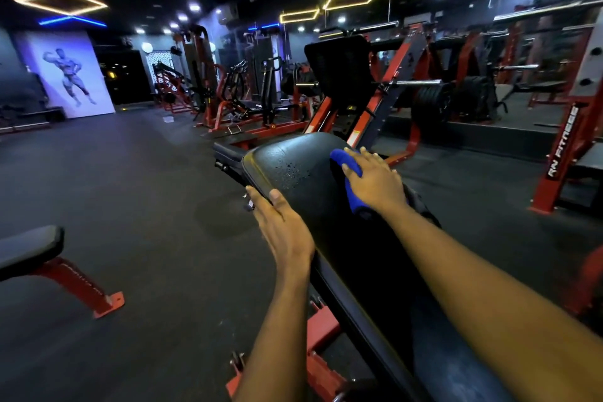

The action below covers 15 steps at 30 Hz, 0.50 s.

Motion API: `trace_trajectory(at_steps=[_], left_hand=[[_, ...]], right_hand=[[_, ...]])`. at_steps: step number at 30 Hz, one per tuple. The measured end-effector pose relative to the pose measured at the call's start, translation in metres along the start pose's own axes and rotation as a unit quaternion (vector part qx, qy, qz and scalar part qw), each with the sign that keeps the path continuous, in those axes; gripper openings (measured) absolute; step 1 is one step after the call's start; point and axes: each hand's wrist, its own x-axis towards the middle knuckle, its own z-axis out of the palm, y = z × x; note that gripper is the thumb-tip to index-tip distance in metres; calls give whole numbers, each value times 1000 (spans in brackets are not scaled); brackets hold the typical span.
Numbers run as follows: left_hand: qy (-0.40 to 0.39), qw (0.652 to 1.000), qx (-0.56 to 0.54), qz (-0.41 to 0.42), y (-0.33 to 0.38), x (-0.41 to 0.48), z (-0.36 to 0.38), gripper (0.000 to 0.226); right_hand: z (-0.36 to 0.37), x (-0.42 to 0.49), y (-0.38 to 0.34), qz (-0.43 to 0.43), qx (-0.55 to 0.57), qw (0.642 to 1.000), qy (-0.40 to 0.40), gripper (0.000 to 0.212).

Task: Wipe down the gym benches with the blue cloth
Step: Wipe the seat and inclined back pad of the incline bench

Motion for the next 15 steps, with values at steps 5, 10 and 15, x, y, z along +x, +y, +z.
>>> trace_trajectory(at_steps=[5,10,15], left_hand=[[10,1000,24,7,-1,2,1,60],[-4,998,65,0,11,5,-5,61],[19,998,54,3,29,56,-6,59]], right_hand=[[-3,-17,4,-97,-26,995,-16,51],[2,12,2,-48,-3,999,-10,50],[1,30,-7,-63,-39,997,-15,52]])
